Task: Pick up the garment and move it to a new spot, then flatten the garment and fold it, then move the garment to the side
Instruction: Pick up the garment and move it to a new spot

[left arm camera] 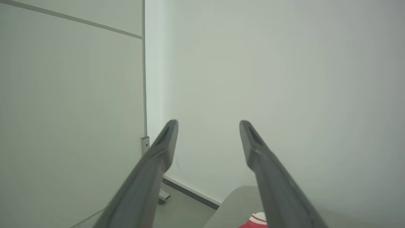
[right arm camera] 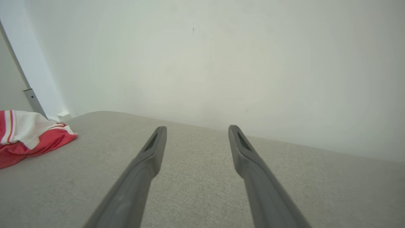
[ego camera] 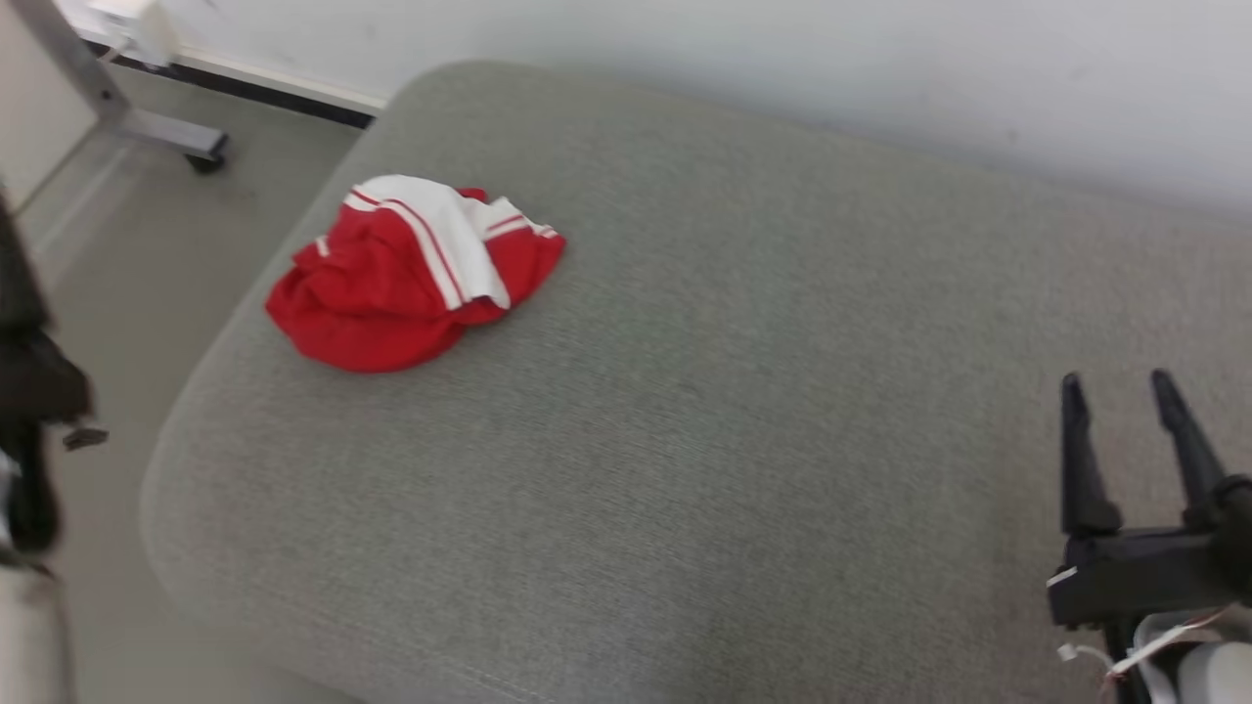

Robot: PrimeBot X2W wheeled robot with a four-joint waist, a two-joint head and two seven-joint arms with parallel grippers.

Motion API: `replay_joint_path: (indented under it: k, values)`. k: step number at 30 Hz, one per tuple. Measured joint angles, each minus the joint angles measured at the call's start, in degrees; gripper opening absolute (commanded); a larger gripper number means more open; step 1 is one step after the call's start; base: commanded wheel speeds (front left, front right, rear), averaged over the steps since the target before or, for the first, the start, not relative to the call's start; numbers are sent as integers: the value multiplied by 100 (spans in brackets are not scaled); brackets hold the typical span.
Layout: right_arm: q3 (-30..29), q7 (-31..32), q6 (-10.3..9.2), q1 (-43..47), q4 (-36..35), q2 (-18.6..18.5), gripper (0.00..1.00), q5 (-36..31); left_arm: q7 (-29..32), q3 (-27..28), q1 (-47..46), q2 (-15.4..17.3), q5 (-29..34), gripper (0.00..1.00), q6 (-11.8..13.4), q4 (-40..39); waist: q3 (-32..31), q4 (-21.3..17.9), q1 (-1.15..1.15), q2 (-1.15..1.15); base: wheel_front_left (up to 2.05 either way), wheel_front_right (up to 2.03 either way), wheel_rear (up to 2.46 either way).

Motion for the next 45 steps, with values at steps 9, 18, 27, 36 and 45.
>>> replay_joint_path:
  k: [9, 18, 27, 36, 45]
  values:
    - [-503, 253, 0, 157, -965, 115, 100, -263, 211, -141, -1596, 833, -335, 100, -41, 1426, 819, -780, 1, 1, 0, 0, 0]
    - [-593, 312, 0, 140, -1258, 197, 100, -322, 1134, -1087, -1981, 1144, -1194, 100, -42, 2660, 1459, -1527, 0, 0, 0, 0, 0]
    - [-528, 297, 0, 49, -1241, 216, 100, -326, 2825, -1991, -1868, 1266, -2228, 100, -42, 3300, 1767, -1913, -1, 0, 0, 0, 0]
    - [-481, 223, 0, 32, -1084, 269, 100, -322, 1970, -2337, -1843, 1504, -2202, 0, -43, 3516, 1644, -2002, -1, 0, 0, 0, 0]
    - [-413, -81, 0, 175, -510, 364, 100, -113, 709, -2771, -2516, 1753, -1467, 0, -42, 3039, 1050, -2032, -1, -1, 0, 0, 0]
